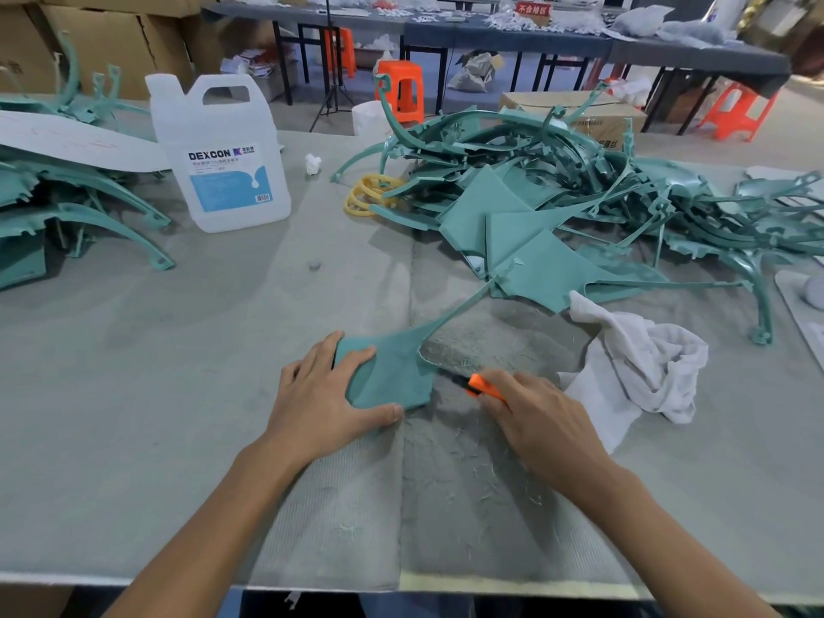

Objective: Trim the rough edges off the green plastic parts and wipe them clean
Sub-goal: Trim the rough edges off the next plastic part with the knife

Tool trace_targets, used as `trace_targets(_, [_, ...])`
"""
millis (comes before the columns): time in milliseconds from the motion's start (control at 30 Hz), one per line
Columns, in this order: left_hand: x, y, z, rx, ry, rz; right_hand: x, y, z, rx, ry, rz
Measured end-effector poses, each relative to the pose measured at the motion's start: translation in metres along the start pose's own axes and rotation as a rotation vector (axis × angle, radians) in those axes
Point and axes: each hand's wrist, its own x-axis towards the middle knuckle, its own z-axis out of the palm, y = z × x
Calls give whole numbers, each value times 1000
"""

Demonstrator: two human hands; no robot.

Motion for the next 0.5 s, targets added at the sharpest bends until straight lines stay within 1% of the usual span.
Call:
trace_targets(67, [0,1,1,7,-5,0,1,1,-1,2,26,15])
trace_targets(167, [0,1,0,-2,5,-3,-3,-4,2,14,-38,-75])
trace_targets(200, [0,0,0,-4,9,-2,-2,-5,1,6,-37,-76])
trace_targets(300, [0,1,0,-1,5,0,2,-1,0,8,44,10])
trace_targets(433, [-1,0,0,1,6,-1,1,-1,2,33,-25,-78])
trace_targets(500, [0,0,0,3,7,0,2,1,0,23,-2,-32])
